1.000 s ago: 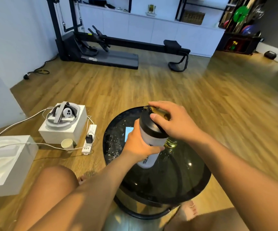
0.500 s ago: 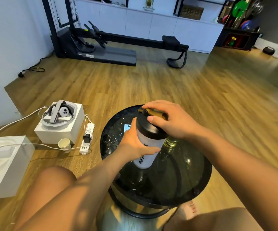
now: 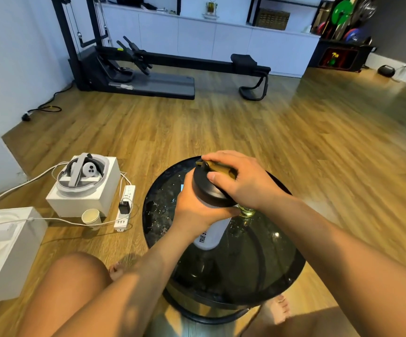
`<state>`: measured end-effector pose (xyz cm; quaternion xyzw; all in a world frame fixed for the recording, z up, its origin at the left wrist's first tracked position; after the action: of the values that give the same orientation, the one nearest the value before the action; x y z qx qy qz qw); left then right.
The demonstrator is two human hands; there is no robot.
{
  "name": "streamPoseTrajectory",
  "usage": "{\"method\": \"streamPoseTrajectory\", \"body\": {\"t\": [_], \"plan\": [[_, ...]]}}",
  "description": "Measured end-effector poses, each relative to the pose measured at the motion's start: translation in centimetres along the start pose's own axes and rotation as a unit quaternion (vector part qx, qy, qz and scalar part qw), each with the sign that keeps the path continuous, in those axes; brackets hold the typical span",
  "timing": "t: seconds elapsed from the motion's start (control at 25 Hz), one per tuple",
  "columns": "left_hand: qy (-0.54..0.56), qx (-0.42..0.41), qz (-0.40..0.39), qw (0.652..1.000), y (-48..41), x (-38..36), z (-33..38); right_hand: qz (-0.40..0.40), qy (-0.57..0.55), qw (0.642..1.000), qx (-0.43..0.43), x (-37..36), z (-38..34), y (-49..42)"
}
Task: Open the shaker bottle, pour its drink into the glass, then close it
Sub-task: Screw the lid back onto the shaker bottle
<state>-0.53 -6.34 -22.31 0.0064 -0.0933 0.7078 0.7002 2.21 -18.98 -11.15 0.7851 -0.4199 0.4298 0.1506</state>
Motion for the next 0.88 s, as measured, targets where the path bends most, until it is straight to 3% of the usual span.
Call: {"method": "streamPoseTrajectory", "body": {"t": [0.16, 0.44, 0.52, 0.68, 0.88], "plan": [[-0.016, 0.019, -0.016, 1.000, -0.7, 0.7, 0.2, -0.046, -0.006, 0.999, 0.005, 0.7, -0.1, -0.5], [0.021, 0.000, -0.089, 0.996, -1.5, 1.7, 0.4, -0.201, -0.010, 0.979, -0.012, 2.4, -1.4, -3.2], [0.030, -0.003, -0.096, 0.995, -1.4, 1.6, 0.5, -0.187, 0.008, 0.982, -0.006, 1.8, -1.6, -3.3], [0.035, 0.005, -0.104, 0.994, -1.6, 1.5, 0.4, -0.104, 0.196, 0.971, 0.093, 0.4, -1.9, -2.5], [0.018, 0.001, -0.100, 0.995, -1.9, 1.6, 0.2, -0.141, 0.273, 0.935, 0.177, 0.6, -1.6, -2.4]]}}
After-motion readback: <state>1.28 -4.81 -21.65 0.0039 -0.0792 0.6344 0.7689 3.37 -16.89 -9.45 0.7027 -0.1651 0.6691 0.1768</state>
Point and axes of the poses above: each hand's wrist, its own y-axis away from the middle knuckle, its own x-axis out of the back of the hand, z = x × y, the point moved 3 cm from there along -y, towards the middle knuckle, and after that the axes turned 9 degrees about -z, right-handed, at the moved point
